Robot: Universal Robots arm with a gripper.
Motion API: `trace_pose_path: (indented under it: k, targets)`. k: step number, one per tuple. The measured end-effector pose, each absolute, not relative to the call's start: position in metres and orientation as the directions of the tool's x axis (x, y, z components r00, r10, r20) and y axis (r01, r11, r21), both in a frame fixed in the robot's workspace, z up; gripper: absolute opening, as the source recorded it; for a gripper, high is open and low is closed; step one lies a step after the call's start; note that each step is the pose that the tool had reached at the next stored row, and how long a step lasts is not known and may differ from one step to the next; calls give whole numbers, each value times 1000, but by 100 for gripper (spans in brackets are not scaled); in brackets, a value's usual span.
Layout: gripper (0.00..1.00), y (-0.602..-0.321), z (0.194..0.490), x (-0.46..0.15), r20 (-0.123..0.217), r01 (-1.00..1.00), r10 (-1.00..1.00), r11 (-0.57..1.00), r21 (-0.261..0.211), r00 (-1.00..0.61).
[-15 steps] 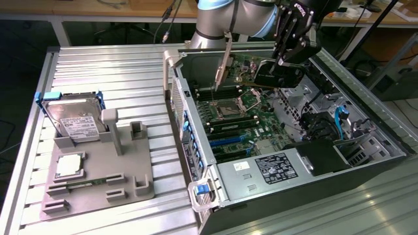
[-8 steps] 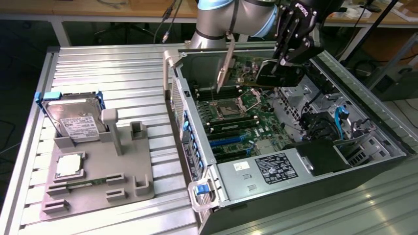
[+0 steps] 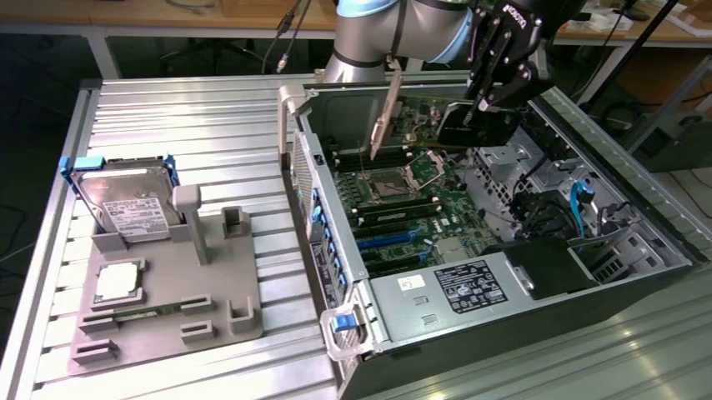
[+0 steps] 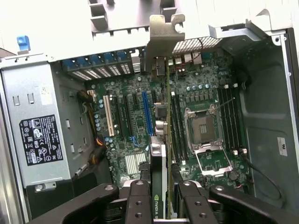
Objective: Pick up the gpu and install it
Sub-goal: 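Insert the gpu into the slot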
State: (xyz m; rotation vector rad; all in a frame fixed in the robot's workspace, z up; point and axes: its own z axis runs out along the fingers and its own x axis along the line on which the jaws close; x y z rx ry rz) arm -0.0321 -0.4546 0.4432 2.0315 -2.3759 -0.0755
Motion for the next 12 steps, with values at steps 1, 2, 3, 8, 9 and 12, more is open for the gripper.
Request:
trace_pose_path:
  k: [1, 2, 3, 8, 9, 12]
  targets:
    - [27, -455, 443, -32, -20, -987, -988, 151, 46, -152]
    - [27, -455, 443, -32, -20, -988, -989, 146, 46, -147]
    - [27, -455, 443, -32, -20, -989, -990, 142, 46, -143]
    - [27, -455, 443, -31, -20, -992, -993, 118, 46, -119]
    - [27, -455, 443, -31, -20, -993, -993, 111, 46, -112]
    - [27, -454, 443, -31, -20, -994, -995, 98, 46, -99]
